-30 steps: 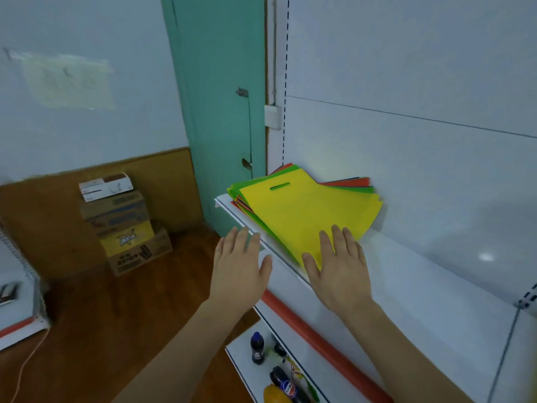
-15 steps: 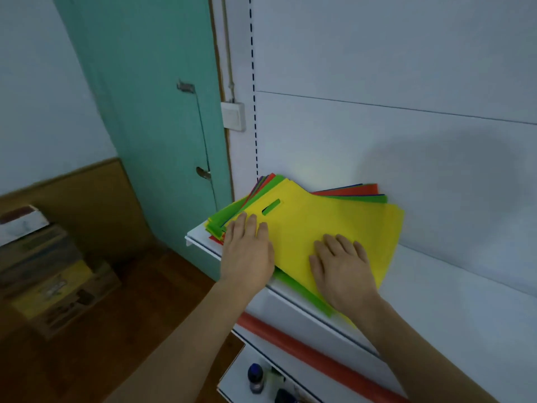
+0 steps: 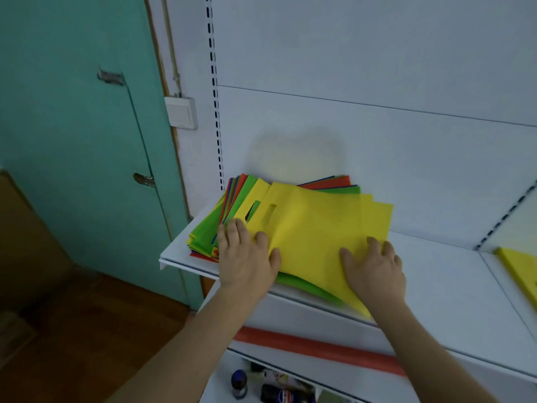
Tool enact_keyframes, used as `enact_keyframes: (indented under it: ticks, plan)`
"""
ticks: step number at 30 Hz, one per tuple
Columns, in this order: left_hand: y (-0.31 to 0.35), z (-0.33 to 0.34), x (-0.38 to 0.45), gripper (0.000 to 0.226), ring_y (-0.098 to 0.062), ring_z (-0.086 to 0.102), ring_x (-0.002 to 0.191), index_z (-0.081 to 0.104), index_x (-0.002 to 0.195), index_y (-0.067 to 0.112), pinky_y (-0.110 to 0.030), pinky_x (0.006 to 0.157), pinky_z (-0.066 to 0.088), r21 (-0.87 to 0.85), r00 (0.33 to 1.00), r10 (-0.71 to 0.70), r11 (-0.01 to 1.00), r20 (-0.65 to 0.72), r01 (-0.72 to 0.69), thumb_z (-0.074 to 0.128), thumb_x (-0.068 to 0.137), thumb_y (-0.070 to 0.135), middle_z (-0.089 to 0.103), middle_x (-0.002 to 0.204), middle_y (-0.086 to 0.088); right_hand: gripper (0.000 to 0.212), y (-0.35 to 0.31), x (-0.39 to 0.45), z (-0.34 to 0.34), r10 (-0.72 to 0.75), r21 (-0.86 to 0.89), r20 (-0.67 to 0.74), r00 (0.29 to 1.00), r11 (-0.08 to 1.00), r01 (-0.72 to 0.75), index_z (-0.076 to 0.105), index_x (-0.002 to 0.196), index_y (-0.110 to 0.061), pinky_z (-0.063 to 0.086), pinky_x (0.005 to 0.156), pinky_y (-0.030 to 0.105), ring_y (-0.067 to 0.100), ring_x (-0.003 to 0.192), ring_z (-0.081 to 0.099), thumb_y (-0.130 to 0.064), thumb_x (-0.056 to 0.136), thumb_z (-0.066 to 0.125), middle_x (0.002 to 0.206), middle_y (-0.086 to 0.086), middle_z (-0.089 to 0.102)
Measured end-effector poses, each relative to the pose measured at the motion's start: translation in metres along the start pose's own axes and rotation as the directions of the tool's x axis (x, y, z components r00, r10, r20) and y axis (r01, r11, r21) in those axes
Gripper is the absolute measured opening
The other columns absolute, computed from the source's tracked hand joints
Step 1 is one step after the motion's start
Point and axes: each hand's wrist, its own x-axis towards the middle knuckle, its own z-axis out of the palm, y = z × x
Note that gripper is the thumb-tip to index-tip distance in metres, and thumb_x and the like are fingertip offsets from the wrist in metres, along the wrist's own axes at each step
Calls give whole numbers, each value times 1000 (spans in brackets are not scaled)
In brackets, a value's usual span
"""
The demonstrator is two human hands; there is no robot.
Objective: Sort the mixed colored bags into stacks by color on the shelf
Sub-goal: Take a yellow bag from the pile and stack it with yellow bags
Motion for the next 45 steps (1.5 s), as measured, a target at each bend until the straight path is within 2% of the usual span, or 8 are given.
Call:
enact_keyframes:
  ticks: [11,15,21,25,28,33,41,45]
  plan:
    - [14,3,2,56,-36,45,132,37,152,21,-51,114,34,-167,997,78,983,-28,-82,47,103,44,50,143,-10,73,24,31,-12,246,496,16,969,839,-221,36,154,-21,46,78,42,35,94,60,-24,88,67,95,2,65]
    - [11,-3,9,52,-34,52,127,51,141,24,-48,104,42,-204,994,107,973,-9,-106,52,97,51,41,151,-10,9,29,44,-19,224,545,143,964,795,-266,69,89,-17,60,80,52,33,81,67,-25,90,66,90,11,72]
    - [6,-10,16,54,-29,46,134,74,109,23,-47,105,42,-188,1000,11,982,3,-10,42,96,65,45,154,-7,8,38,55,-30,141,430,-28,990,895,-115,66,92,-16,49,67,41,31,75,60,-17,93,58,80,7,66]
    - [6,-12,35,43,-23,59,107,59,124,20,-43,88,52,-294,1000,6,956,-2,-6,51,97,53,62,125,-4,4,35,49,-43,27,512,-223,974,854,93,60,97,-26,39,64,37,21,75,58,-27,100,61,80,-2,63]
    - [8,-15,59,64,-27,66,105,41,146,16,-46,89,57,-599,988,-119,786,98,154,60,96,52,65,125,-5,8,38,38,-57,25,604,-324,946,775,186,56,98,-38,39,61,33,14,74,59,-37,102,62,78,-8,61]
    - [12,-32,95,69,-16,66,112,61,134,30,-40,90,51,-930,927,-101,33,360,365,69,81,75,70,125,11,15,43,26,-76,49,639,-419,907,726,256,48,97,-38,39,58,34,2,72,57,-43,107,57,83,-17,60]
    - [2,-37,100,33,-27,73,103,81,103,21,-56,101,52,-960,981,94,-209,168,184,77,80,44,78,107,-8,23,51,32,-72,122,605,-407,905,778,167,44,94,-28,35,54,35,25,70,59,-45,108,51,80,4,59]
    - [-4,-39,97,22,-15,71,89,76,92,24,-40,86,47,-991,986,112,-44,124,129,71,94,45,76,94,1,25,47,37,-69,151,621,-421,894,767,162,41,91,-29,34,55,35,26,70,57,-43,108,51,81,4,57]
